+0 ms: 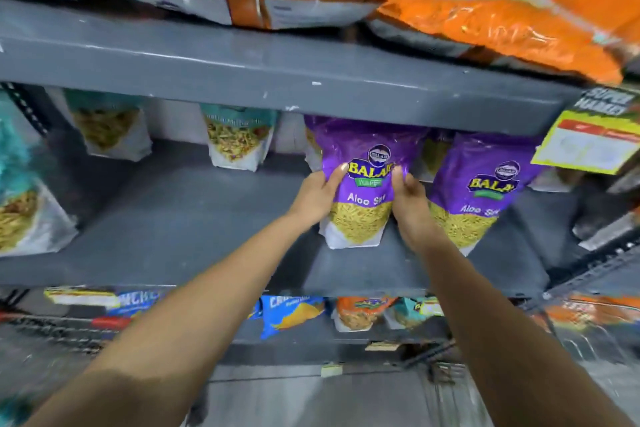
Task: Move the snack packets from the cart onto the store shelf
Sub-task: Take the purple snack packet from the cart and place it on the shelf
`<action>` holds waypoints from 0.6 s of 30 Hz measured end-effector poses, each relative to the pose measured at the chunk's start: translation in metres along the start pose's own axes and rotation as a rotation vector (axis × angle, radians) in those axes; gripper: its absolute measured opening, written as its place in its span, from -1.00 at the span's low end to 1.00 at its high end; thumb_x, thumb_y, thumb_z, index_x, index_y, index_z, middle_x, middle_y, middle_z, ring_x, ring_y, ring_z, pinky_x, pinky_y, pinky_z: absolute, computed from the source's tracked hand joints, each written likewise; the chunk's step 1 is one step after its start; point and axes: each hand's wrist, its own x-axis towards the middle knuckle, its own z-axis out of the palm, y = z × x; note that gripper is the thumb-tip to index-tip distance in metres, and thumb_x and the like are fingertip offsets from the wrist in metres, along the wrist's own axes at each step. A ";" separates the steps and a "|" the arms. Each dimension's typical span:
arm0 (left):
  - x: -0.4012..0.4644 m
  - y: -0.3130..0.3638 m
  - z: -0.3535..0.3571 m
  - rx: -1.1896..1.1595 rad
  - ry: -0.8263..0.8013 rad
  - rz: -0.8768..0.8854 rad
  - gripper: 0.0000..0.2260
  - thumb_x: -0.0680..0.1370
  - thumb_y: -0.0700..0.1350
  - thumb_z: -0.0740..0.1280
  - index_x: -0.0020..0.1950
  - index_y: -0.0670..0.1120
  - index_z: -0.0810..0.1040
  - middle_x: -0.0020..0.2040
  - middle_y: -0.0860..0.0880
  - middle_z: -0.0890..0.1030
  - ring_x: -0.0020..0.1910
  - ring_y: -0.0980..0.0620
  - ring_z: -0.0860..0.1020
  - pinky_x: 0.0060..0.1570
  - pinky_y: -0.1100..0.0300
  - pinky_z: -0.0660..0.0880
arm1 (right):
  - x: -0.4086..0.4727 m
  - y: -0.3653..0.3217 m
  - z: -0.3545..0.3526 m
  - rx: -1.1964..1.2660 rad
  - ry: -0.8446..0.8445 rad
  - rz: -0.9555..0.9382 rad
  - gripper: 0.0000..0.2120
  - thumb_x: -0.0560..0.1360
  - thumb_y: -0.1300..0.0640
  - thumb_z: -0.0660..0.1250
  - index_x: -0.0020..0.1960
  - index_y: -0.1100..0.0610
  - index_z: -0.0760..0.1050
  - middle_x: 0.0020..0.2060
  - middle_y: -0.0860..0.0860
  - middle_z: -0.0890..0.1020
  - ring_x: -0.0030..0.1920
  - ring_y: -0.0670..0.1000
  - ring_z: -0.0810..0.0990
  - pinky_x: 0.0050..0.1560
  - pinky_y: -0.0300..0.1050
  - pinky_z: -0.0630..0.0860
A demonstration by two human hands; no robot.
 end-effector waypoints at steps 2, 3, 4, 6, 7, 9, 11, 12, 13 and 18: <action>0.004 -0.008 0.002 -0.032 -0.001 -0.005 -0.63 0.62 0.07 0.22 -0.30 -0.04 0.57 -0.35 0.13 0.66 -0.43 0.36 0.52 -0.31 0.39 0.42 | 0.005 0.010 0.000 -0.042 0.016 -0.027 -0.77 0.65 -0.01 0.17 0.04 0.07 0.55 -0.10 -0.08 0.64 -0.15 -0.33 0.59 -0.15 -0.62 0.39; 0.004 -0.009 0.002 -0.054 0.005 -0.020 -0.65 0.61 0.08 0.24 -0.32 -0.01 0.58 -0.38 0.17 0.66 -0.42 0.37 0.53 -0.31 0.41 0.43 | 0.006 0.013 0.002 -0.052 0.019 -0.034 -0.77 0.65 0.02 0.17 0.06 0.11 0.55 -0.09 -0.08 0.62 -0.15 -0.33 0.57 -0.17 -0.64 0.38; 0.005 -0.009 0.001 -0.086 0.011 -0.027 -0.68 0.59 0.09 0.27 -0.30 0.01 0.60 -0.38 0.19 0.67 -0.38 0.35 0.56 -0.29 0.40 0.46 | 0.004 0.013 0.004 -0.058 0.026 -0.047 -0.74 0.65 0.04 0.18 0.15 0.17 0.55 -0.02 -0.06 0.62 -0.06 -0.26 0.58 -0.08 -0.63 0.38; 0.003 -0.006 -0.004 -0.148 0.022 -0.011 -0.81 0.55 0.08 0.32 -0.21 0.07 0.62 -0.28 0.21 0.70 -0.27 0.30 0.62 -0.20 0.39 0.53 | -0.005 0.010 0.011 -0.105 0.084 -0.127 -0.58 0.63 0.04 0.21 0.41 0.24 0.40 0.19 -0.01 0.58 0.19 -0.11 0.53 0.13 -0.69 0.22; 0.002 -0.004 -0.009 -0.162 0.032 0.010 -0.89 0.54 0.06 0.35 -0.13 0.09 0.62 -0.21 0.20 0.71 -0.21 0.28 0.64 -0.14 0.38 0.54 | -0.011 0.008 0.015 -0.126 0.123 -0.191 -0.50 0.63 0.04 0.22 0.49 0.24 0.29 0.34 0.04 0.52 0.32 -0.07 0.46 0.23 -0.66 0.14; -0.006 0.000 -0.018 -0.182 0.051 0.072 -0.86 0.54 -0.01 0.38 0.08 0.03 0.60 -0.05 0.11 0.69 -0.07 0.19 0.63 0.01 0.31 0.56 | -0.027 0.008 0.024 -0.145 0.208 -0.328 -0.36 0.60 0.06 0.26 0.57 0.29 0.12 0.53 0.15 0.30 0.52 0.01 0.27 0.51 -0.31 0.11; -0.025 0.000 -0.040 -0.118 0.125 0.146 -0.71 0.54 -0.10 0.40 0.25 -0.11 0.55 0.08 0.03 0.63 0.07 0.10 0.59 0.17 0.27 0.49 | -0.051 0.009 0.041 -0.224 0.267 -0.489 -0.31 0.60 0.05 0.26 0.57 0.34 0.07 0.57 0.24 0.16 0.59 0.10 0.12 0.57 -0.15 0.03; -0.036 -0.004 -0.051 -0.078 0.160 0.170 -0.69 0.54 -0.12 0.40 0.27 -0.14 0.54 0.11 0.02 0.62 0.11 0.09 0.59 0.21 0.27 0.47 | -0.062 0.010 0.050 -0.252 0.257 -0.547 -0.31 0.60 0.03 0.26 0.57 0.33 0.07 0.57 0.24 0.13 0.60 0.10 0.07 0.57 -0.18 -0.02; -0.053 -0.010 -0.068 -0.038 0.196 0.169 -0.69 0.54 -0.14 0.40 0.27 -0.15 0.55 0.13 0.01 0.63 0.14 0.08 0.59 0.22 0.27 0.46 | -0.077 0.010 0.064 -0.256 0.211 -0.592 -0.33 0.60 0.03 0.25 0.57 0.29 0.09 0.58 0.23 0.13 0.60 0.08 0.06 0.55 -0.23 -0.04; -0.149 -0.078 -0.174 0.106 0.440 0.048 -0.86 0.53 -0.22 0.40 0.07 -0.15 0.67 0.07 0.03 0.63 0.08 0.17 0.56 0.00 0.46 0.44 | -0.159 0.015 0.154 -0.237 -0.154 -0.751 -0.73 0.60 0.09 0.25 0.21 0.13 0.60 0.35 0.12 0.49 0.41 0.06 0.40 0.45 -0.16 0.24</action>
